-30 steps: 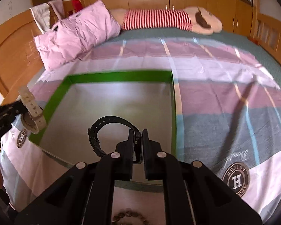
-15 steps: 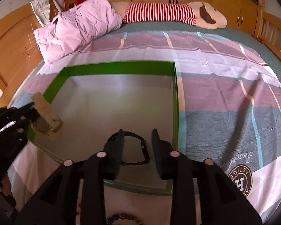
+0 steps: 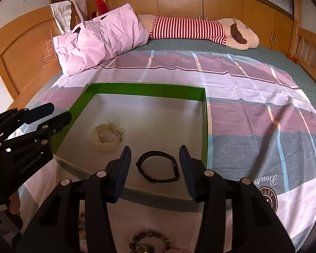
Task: Organize jewelry
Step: 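Move the right tool to the brown bracelet while the left approaches the red bracelet, then grasp the red bracelet with the left tool while the right grasps the brown bracelet, then lower both bracelets into the green box and open both tools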
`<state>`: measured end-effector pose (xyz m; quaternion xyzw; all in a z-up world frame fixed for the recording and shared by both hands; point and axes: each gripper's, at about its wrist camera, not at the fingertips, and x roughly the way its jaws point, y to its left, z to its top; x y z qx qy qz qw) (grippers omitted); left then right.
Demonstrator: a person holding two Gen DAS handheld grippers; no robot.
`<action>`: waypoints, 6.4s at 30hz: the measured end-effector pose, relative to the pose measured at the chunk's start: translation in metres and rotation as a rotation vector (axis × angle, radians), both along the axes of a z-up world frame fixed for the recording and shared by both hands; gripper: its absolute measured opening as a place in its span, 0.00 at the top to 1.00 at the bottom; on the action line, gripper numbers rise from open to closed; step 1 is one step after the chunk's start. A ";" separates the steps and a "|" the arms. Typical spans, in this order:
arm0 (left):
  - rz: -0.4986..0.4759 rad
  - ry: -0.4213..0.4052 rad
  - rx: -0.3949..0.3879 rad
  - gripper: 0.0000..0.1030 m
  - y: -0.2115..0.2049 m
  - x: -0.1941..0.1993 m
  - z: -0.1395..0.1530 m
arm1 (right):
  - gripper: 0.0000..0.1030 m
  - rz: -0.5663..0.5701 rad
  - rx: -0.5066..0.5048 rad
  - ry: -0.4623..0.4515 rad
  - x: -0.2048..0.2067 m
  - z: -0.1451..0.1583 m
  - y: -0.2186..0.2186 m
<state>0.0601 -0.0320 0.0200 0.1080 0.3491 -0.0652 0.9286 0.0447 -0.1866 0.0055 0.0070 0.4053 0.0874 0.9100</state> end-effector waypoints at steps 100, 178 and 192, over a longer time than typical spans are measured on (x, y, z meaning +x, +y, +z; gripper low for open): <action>0.212 0.581 -0.123 0.57 0.078 -0.012 -0.112 | 0.72 0.158 -0.058 0.342 -0.044 -0.085 0.029; 0.198 0.488 -0.283 0.93 0.107 -0.011 -0.077 | 0.90 0.135 -0.094 0.220 -0.039 -0.076 0.033; -0.001 0.212 -0.385 0.93 0.081 -0.035 0.005 | 0.90 0.175 0.144 -0.043 -0.051 0.010 0.019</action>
